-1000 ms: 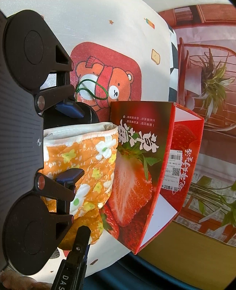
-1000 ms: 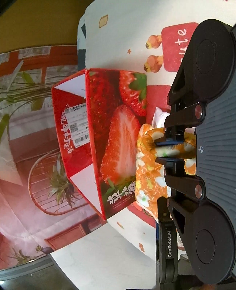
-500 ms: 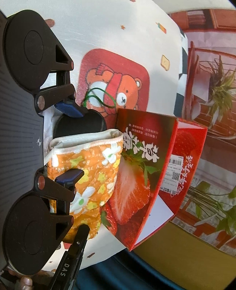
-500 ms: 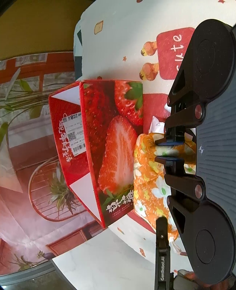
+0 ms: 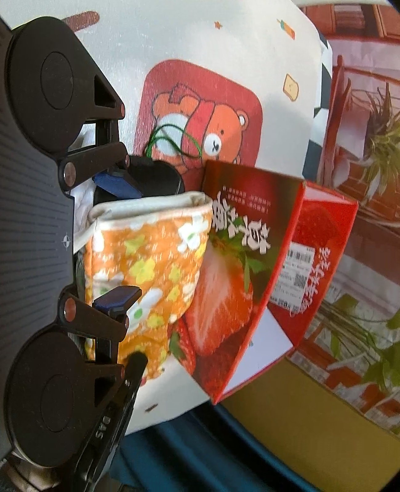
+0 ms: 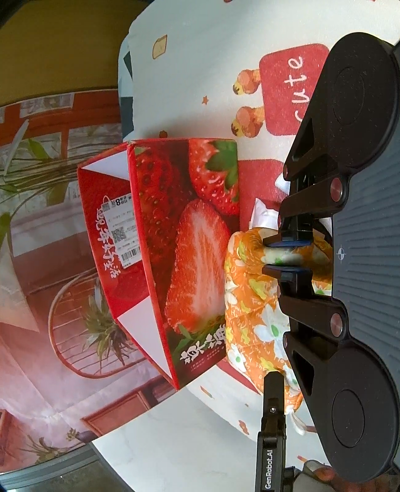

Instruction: Organize soft objects

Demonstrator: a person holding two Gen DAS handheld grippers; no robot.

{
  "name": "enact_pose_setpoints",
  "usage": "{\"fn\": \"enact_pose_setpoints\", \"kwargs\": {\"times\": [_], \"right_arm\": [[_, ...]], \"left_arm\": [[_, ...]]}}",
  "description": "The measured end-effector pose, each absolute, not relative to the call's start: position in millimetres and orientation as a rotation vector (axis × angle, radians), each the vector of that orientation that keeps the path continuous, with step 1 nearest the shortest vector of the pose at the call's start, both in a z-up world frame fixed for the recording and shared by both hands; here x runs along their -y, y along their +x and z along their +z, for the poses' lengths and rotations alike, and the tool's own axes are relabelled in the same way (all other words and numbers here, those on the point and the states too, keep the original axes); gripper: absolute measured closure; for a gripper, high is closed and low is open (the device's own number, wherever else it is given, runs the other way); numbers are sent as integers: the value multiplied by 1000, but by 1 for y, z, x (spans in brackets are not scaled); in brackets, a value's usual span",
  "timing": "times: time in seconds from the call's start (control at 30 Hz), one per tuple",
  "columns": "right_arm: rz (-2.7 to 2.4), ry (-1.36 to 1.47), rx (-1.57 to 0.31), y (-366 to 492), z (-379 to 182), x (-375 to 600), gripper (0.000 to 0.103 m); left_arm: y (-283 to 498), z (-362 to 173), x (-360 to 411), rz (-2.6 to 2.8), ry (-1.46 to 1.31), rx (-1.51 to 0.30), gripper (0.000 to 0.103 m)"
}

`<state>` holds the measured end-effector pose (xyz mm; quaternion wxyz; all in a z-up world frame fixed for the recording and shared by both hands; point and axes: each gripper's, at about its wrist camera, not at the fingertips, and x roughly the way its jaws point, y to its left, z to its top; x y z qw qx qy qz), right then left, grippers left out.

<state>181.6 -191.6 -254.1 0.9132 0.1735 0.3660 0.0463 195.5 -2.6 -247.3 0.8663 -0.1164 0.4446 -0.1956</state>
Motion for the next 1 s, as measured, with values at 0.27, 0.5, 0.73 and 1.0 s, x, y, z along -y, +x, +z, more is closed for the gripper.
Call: {"fn": "enact_pose_setpoints", "kwargs": {"times": [0.27,0.5,0.73,1.0], "right_arm": [[103,355,-772,183,-257,190,92],[124,365,-765,181,-252,189,92],[179,338,-682,180,-225,183,93],[225,280,-559,186,-178,185,93]], "left_arm": [[199,-252,7,-395,-214,-946,52],[190,-233,6,-379,-169,-848,91],[181,-200,6,-388,-138,-734,92],[176,-149,9,-417,-98,-572,92]]}}
